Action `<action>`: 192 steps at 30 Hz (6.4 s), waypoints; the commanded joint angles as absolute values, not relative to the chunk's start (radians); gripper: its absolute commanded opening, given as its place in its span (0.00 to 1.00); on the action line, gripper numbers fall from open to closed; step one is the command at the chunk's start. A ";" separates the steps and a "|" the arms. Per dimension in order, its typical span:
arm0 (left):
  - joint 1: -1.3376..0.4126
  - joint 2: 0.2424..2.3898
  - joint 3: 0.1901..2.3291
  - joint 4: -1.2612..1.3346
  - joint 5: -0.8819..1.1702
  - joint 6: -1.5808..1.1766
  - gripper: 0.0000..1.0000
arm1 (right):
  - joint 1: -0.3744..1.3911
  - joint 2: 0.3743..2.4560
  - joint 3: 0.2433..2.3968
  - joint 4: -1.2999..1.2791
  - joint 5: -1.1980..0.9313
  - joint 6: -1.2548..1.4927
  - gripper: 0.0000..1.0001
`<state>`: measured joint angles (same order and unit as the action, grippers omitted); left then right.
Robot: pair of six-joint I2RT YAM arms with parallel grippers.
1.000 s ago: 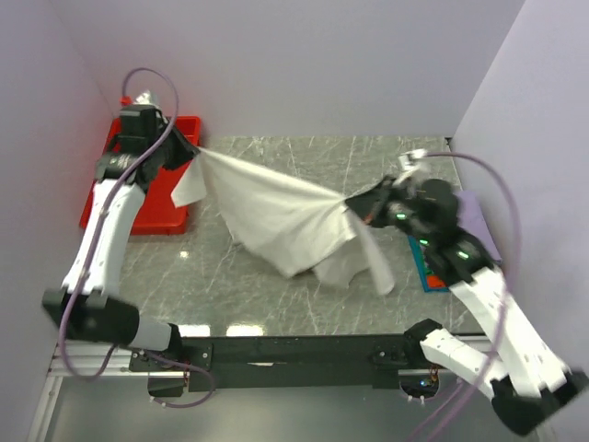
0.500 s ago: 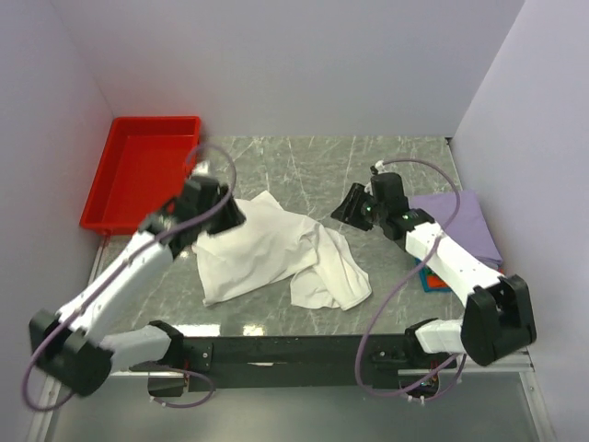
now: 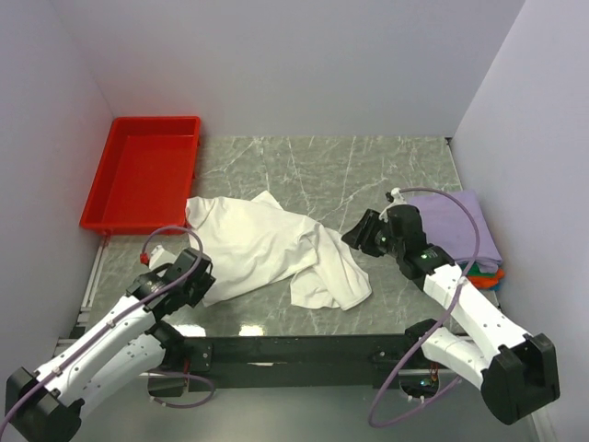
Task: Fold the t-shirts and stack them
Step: Flatten the tshirt out
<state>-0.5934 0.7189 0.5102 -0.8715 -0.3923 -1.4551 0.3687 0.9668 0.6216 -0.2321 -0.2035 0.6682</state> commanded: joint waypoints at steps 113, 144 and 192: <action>0.075 1.879 2.498 -0.302 0.213 -0.919 0.00 | -0.110 1.797 2.371 -0.242 -0.529 0.957 0.00; 0.046 1.208 0.789 -0.281 0.045 -0.982 0.66 | -0.184 1.284 0.776 -0.250 -0.300 0.635 0.61; -0.207 1.348 0.670 -0.367 -0.351 -1.218 0.01 | -0.066 1.025 0.374 -0.241 -0.149 0.747 0.44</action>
